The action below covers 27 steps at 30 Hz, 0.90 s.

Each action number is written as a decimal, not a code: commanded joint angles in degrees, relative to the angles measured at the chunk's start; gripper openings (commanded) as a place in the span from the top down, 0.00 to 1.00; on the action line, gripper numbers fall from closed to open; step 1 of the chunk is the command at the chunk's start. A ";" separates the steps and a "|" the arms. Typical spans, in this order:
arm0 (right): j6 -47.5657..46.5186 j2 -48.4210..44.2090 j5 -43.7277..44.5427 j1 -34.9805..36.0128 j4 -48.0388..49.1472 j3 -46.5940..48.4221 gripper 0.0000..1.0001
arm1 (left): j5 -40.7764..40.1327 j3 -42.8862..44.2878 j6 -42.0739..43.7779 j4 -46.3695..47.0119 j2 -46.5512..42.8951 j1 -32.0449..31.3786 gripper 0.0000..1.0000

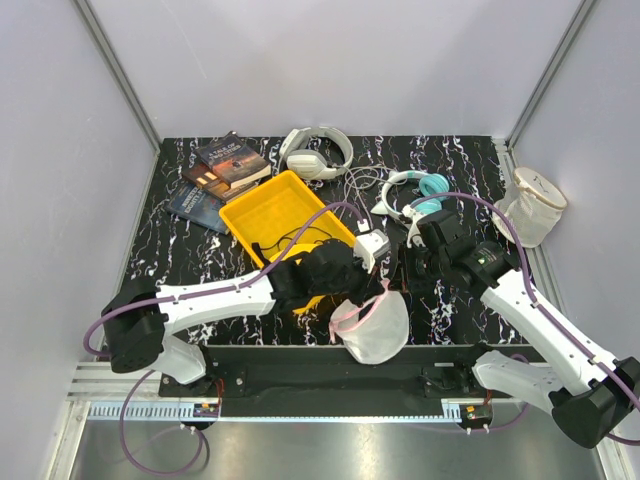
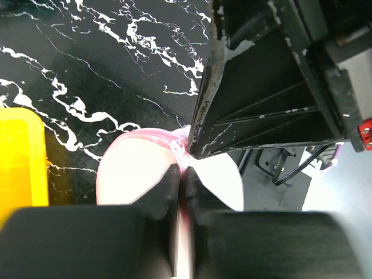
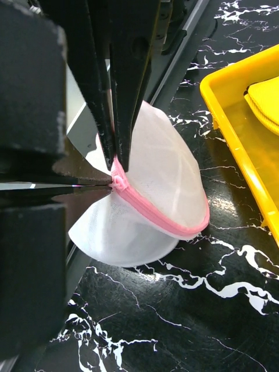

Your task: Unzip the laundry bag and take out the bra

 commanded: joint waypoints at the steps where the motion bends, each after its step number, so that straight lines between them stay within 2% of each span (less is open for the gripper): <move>1: 0.21 -0.47 2.14 0.56 0.97 1.92 1.00 | -0.57 0.49 -0.02 2.23 -0.38 -0.22 1.00; 15: 0.57 2.69 9.43 0.48 0.62 0.77 1.00 | 3.64 -4.69 2.79 4.42 -3.54 -0.22 1.00; 27: 0.04 4.63 10.40 0.12 0.88 0.69 1.00 | 6.37 -13.83 4.55 5.04 -11.89 -0.31 1.00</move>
